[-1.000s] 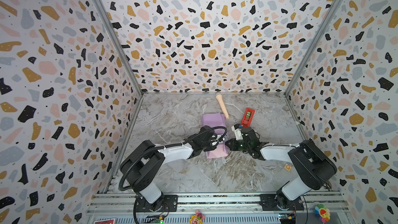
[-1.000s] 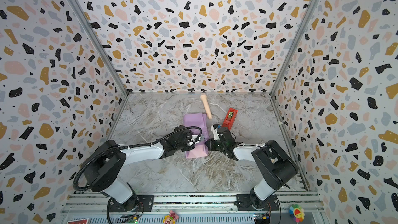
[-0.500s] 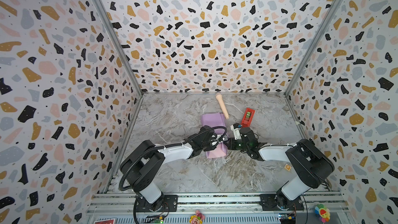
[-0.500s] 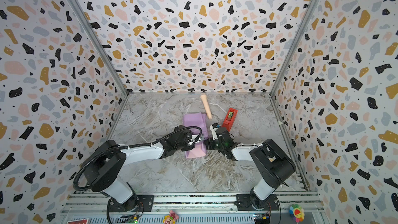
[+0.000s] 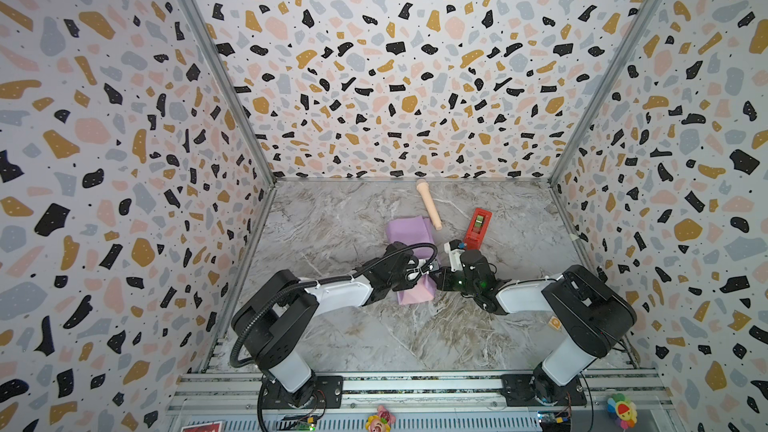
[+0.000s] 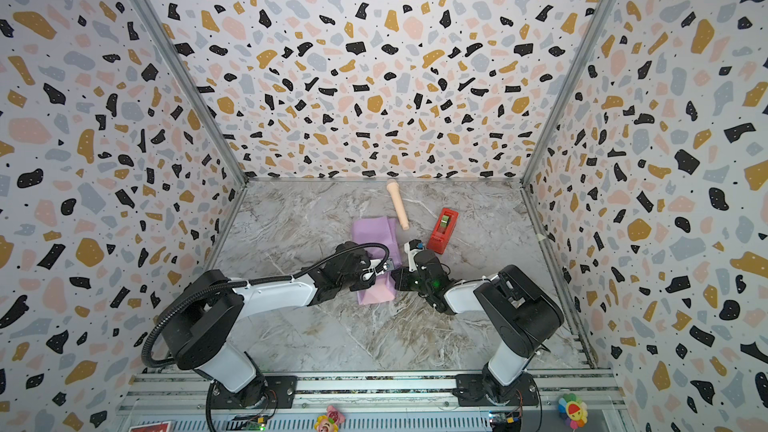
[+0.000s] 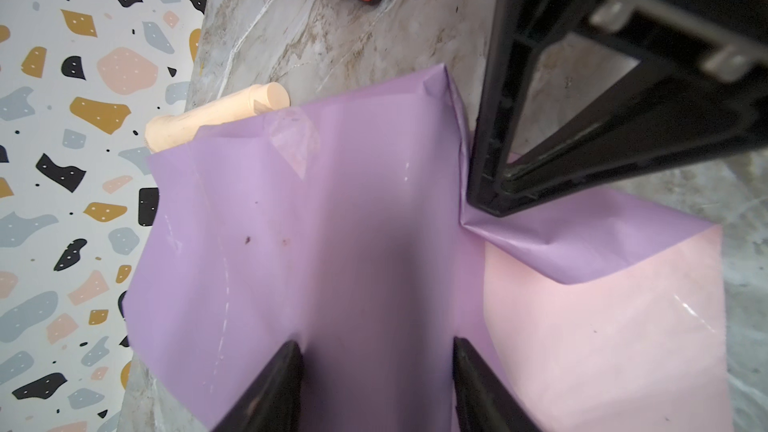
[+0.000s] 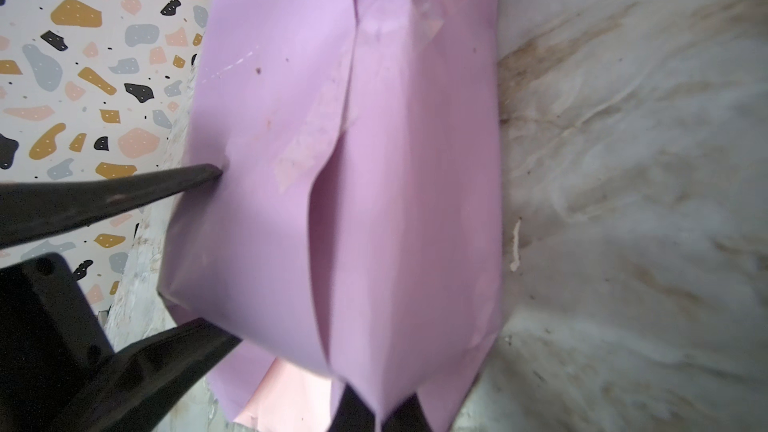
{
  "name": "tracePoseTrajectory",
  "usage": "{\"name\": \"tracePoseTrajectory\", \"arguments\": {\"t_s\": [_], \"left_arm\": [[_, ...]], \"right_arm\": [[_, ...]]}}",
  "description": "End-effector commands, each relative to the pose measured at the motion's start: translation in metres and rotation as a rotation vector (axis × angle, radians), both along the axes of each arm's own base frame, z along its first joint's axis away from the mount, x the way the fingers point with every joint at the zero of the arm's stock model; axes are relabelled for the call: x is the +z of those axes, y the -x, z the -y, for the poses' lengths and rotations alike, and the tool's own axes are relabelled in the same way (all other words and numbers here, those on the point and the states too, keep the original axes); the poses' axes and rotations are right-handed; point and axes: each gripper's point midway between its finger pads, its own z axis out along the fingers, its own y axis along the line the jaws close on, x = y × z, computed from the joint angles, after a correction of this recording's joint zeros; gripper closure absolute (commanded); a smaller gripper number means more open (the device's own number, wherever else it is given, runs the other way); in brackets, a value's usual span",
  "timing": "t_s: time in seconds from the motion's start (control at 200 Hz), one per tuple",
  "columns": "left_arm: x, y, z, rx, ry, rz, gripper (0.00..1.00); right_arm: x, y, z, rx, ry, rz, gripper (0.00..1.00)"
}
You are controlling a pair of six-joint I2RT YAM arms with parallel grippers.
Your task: Wrap the gift box in paper
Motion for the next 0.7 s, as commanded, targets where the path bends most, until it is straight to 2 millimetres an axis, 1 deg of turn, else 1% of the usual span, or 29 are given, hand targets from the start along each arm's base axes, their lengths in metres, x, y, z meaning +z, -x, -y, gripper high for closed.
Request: {"name": "tracePoseTrajectory", "arguments": {"t_s": [0.0, 0.225, 0.345, 0.39, 0.566, 0.696], "left_arm": [[-0.022, 0.007, -0.007, 0.002, -0.047, -0.054, 0.43], [-0.023, 0.007, -0.008, 0.004, -0.051, -0.054, 0.44], [-0.023, 0.008, -0.007, 0.003, -0.051, -0.056, 0.44], [-0.024, 0.008, -0.008, 0.003, -0.052, -0.056, 0.44], [-0.024, 0.008, -0.009, 0.007, -0.055, -0.055, 0.44], [-0.024, 0.008, -0.008, 0.006, -0.055, -0.055, 0.44]], "right_arm": [[0.001, -0.004, -0.001, -0.009, -0.001, 0.042, 0.92], [-0.003, 0.0, -0.011, 0.047, -0.004, 0.089, 0.92], [-0.002, 0.003, -0.011, 0.077, -0.005, 0.139, 0.92], [-0.002, 0.004, -0.012, 0.091, 0.002, 0.161, 0.9], [0.0, 0.006, -0.01, 0.141, 0.035, 0.268, 0.9], [-0.005, 0.004, -0.011, 0.153, 0.041, 0.28, 0.91]]}}
